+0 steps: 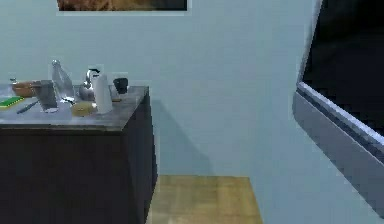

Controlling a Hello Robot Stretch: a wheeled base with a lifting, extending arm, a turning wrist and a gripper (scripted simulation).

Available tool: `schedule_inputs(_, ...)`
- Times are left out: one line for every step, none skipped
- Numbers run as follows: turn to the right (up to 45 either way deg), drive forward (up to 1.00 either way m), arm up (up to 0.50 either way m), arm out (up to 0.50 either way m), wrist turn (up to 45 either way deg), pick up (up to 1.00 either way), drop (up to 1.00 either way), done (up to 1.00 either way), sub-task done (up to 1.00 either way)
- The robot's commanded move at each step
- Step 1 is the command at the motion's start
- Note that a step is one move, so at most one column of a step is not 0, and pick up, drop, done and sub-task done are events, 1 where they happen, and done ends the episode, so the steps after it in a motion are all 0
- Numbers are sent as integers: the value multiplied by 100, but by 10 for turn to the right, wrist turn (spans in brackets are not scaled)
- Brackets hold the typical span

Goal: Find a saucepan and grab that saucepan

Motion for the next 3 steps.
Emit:
schedule_inputs(0, 50, 0, 0, 0, 0, 0, 0, 0)
schedule_inputs(-450, 0, 0, 0, 0, 0, 0, 0, 0)
schedule_inputs(-450, 0, 0, 0, 0, 0, 0, 0, 0)
